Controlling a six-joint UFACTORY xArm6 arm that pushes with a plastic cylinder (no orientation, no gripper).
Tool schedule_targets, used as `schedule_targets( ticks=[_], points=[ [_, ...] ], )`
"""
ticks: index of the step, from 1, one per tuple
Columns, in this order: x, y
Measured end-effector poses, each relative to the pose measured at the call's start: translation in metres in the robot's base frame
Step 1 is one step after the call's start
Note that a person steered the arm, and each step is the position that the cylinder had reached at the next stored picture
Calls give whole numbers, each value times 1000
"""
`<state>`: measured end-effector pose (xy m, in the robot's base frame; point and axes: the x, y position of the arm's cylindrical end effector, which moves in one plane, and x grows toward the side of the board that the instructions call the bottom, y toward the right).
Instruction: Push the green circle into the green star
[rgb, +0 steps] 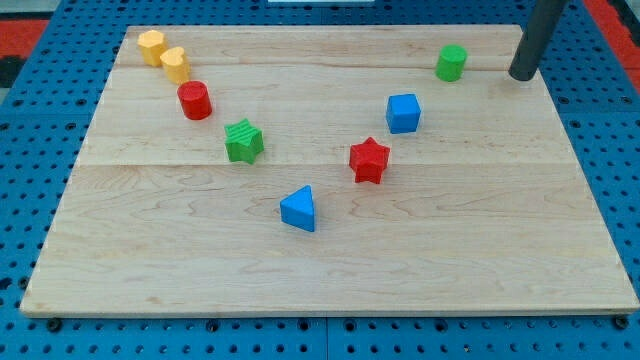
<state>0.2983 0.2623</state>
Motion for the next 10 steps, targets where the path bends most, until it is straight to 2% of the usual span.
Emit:
schedule_targets(
  ticks=[3, 5, 7, 8, 10],
  points=[
    [0, 1],
    [-2, -29],
    [-8, -116],
    [3, -130],
    [1, -115]
  ],
)
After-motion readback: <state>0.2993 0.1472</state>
